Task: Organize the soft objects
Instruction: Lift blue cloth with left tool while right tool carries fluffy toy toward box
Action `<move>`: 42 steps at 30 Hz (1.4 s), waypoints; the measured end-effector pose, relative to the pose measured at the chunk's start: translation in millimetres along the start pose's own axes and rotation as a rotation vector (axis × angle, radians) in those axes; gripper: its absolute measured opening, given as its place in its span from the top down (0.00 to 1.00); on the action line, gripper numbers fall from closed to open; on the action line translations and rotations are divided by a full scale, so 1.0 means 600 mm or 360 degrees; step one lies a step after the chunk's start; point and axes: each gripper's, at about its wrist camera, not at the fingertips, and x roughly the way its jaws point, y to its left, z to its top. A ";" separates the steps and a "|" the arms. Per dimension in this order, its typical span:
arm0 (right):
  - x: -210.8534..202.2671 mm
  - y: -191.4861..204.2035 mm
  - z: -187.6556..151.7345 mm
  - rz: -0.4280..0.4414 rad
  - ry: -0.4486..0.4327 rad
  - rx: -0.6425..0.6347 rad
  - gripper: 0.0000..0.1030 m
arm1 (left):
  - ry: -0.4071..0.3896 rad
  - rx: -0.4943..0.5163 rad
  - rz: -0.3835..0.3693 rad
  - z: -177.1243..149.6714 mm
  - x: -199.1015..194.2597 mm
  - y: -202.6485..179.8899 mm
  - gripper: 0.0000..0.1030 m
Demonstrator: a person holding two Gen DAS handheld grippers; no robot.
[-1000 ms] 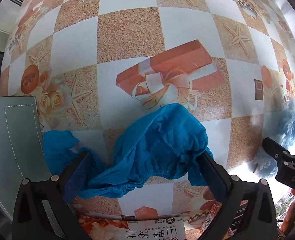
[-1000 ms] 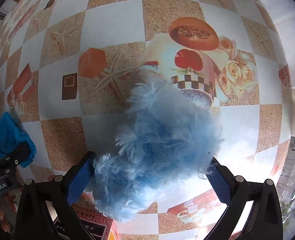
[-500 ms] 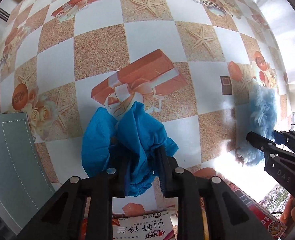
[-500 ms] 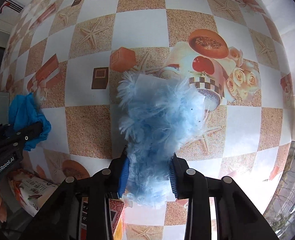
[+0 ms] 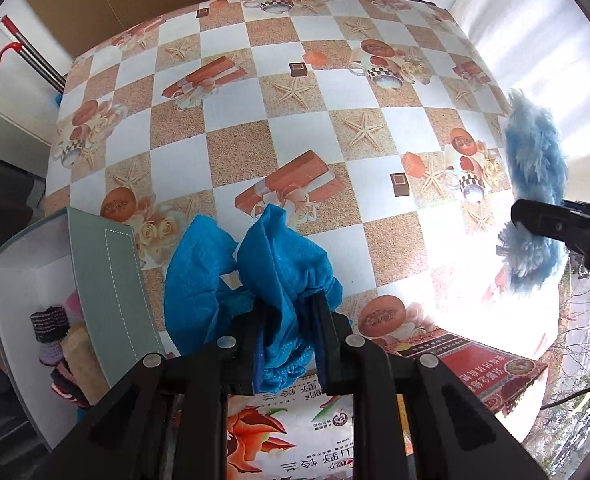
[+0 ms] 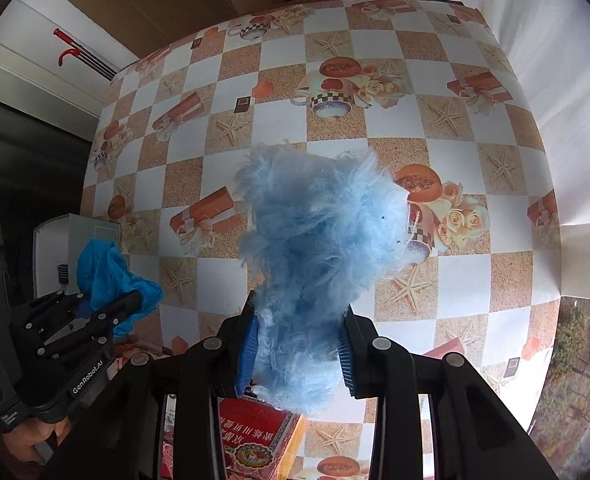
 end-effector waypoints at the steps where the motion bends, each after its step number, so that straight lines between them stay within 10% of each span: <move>1: -0.014 0.001 -0.006 0.0007 -0.0009 -0.0004 0.65 | -0.0008 0.0005 -0.0005 -0.018 0.001 -0.001 0.79; 25: -0.115 0.110 -0.211 0.0005 -0.0002 0.0015 0.65 | 0.0126 0.0273 -0.0223 -0.207 -0.035 -0.017 0.79; 42: -0.073 0.187 -0.259 0.0040 0.0111 -0.0043 0.65 | 0.0081 0.0271 -0.0228 -0.233 -0.057 0.018 0.78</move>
